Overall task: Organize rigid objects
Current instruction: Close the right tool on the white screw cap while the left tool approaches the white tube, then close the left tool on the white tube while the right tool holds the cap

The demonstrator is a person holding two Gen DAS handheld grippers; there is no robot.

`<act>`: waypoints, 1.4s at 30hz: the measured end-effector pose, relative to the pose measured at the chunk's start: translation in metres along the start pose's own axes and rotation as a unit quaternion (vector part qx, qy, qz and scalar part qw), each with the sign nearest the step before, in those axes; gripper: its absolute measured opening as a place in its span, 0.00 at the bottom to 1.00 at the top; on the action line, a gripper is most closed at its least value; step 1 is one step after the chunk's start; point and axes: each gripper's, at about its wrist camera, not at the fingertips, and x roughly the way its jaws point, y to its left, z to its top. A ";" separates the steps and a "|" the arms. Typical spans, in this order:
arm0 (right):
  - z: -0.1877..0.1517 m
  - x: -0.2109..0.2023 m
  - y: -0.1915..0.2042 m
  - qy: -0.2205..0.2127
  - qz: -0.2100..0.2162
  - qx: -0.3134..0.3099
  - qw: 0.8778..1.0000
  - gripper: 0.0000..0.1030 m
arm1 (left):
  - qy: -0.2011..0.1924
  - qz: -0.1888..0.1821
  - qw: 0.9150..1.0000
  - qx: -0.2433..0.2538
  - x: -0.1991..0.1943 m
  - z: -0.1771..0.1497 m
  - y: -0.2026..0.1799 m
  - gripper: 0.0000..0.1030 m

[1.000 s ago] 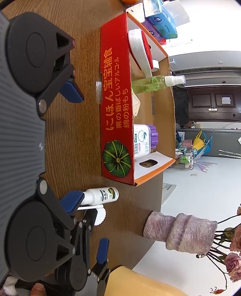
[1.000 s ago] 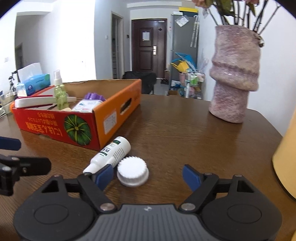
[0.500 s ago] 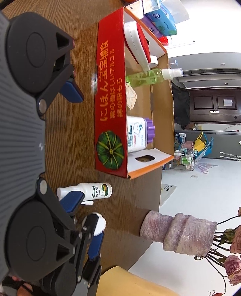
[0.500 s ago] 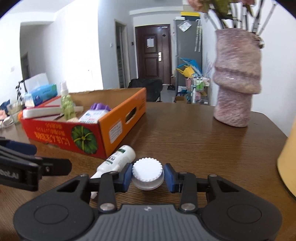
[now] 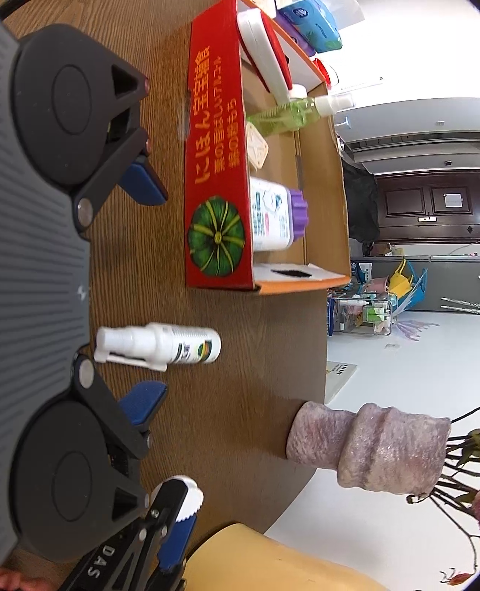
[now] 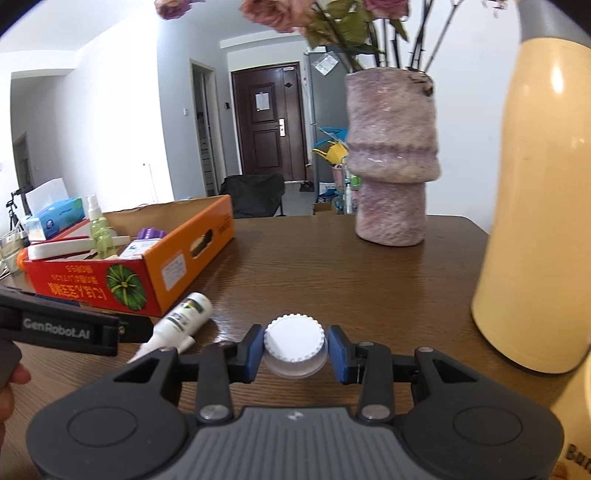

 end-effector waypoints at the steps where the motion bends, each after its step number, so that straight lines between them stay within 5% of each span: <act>1: -0.001 -0.001 -0.002 -0.001 -0.002 0.001 1.000 0.36 | 0.001 0.000 1.000 0.000 0.002 -0.001 -0.001 1.00; 12: -0.004 -0.002 -0.012 0.002 -0.009 0.016 1.000 0.36 | 0.013 -0.002 1.000 0.000 0.029 -0.003 -0.018 0.98; 19: -0.006 0.001 -0.014 0.004 -0.017 0.021 1.000 0.36 | 0.013 0.001 1.000 0.008 0.039 -0.008 -0.026 0.75; 21: -0.006 0.001 -0.014 0.005 -0.017 0.020 1.000 0.36 | 0.007 -0.001 1.000 0.014 0.038 -0.008 -0.029 0.62; 23: -0.006 0.002 -0.014 0.005 -0.018 0.021 1.000 0.36 | 0.003 -0.009 1.000 0.019 0.035 -0.007 -0.031 0.33; 42: -0.005 -0.002 -0.009 -0.005 -0.014 0.014 1.000 0.36 | -0.016 -0.024 0.999 0.028 0.005 -0.004 -0.019 0.33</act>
